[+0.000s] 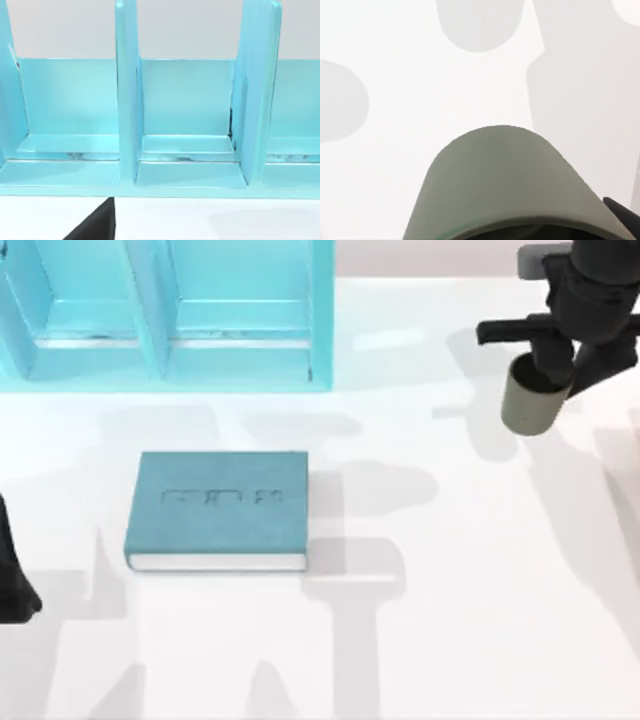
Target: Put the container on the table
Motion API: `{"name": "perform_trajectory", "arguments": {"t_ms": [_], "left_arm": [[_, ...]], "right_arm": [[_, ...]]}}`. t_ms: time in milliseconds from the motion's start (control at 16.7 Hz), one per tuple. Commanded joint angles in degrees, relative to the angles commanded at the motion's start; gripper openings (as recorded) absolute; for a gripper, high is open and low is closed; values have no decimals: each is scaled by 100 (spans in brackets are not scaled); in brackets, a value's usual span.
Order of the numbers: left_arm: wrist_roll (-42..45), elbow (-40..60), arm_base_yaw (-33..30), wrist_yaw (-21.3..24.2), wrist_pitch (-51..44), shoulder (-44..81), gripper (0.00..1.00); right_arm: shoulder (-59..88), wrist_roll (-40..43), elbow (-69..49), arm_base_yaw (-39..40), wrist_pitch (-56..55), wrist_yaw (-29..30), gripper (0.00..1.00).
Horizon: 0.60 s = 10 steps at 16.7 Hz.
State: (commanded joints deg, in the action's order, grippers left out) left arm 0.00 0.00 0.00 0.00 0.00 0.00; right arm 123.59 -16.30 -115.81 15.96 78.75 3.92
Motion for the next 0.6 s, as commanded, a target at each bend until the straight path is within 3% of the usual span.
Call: {"name": "perform_trajectory", "arguments": {"t_ms": [360, 600], "left_arm": [[0, 0, 0, 0, 0, 0, 100], [0, 0, 0, 0, 0, 0, 100]], "right_arm": [[45, -10, 83, 35, -87, 21, 0], [101, -43, 732, 70, -841, 18, 0]]}}
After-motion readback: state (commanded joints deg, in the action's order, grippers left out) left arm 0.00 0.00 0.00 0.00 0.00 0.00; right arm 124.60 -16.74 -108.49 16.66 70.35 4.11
